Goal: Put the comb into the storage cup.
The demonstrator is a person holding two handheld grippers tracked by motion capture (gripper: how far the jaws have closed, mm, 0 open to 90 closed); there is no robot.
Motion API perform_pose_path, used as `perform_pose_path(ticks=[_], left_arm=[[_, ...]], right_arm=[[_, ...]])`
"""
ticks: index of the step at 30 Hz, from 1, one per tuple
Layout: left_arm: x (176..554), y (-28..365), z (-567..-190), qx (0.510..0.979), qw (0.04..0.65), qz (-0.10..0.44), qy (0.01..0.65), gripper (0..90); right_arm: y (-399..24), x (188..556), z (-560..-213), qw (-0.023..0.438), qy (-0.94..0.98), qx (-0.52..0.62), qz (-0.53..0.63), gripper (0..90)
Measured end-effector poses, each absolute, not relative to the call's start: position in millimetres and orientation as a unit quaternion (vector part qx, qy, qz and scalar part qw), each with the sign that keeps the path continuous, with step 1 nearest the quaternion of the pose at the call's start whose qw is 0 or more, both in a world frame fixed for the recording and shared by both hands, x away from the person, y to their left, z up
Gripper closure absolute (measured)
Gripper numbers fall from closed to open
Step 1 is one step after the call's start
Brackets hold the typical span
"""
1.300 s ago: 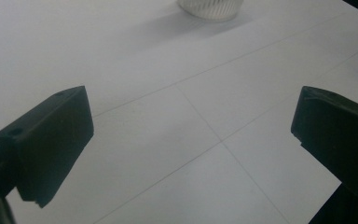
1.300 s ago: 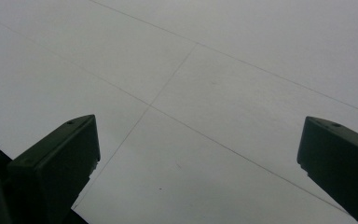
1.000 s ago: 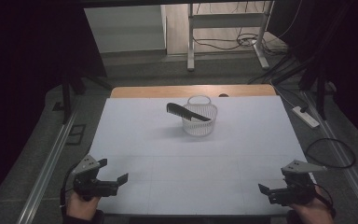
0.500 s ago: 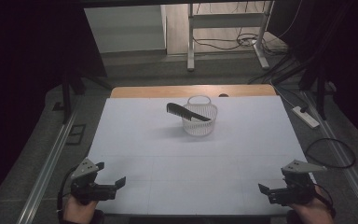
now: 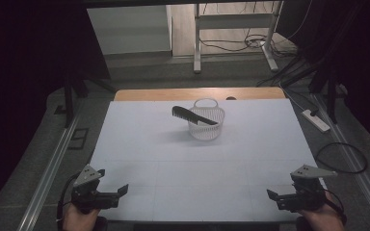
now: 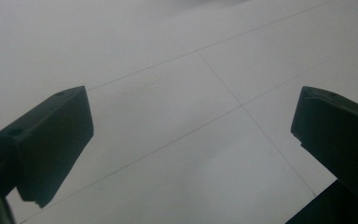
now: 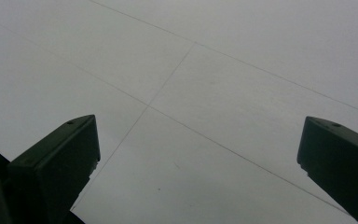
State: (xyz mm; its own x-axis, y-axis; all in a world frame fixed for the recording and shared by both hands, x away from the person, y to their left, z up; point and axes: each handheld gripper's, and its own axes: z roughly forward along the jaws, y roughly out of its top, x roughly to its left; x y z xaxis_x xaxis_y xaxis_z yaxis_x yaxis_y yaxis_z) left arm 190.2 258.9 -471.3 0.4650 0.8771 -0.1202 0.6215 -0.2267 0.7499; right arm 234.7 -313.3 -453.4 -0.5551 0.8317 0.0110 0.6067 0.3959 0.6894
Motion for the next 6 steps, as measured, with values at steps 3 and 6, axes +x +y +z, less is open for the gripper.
perform_pose_path(ticks=[3,6], left_arm=[[190.6,258.8,-471.5,0.765,0.381,0.166,0.491,0.0],[191.6,258.7,-471.5,0.765,0.381,0.164,0.493,0.0]], right_arm=[[-313.2,234.8,-453.4,0.171,0.818,0.44,0.329,0.0],[-313.1,235.1,-453.7,0.172,0.819,0.439,0.328,0.0]])
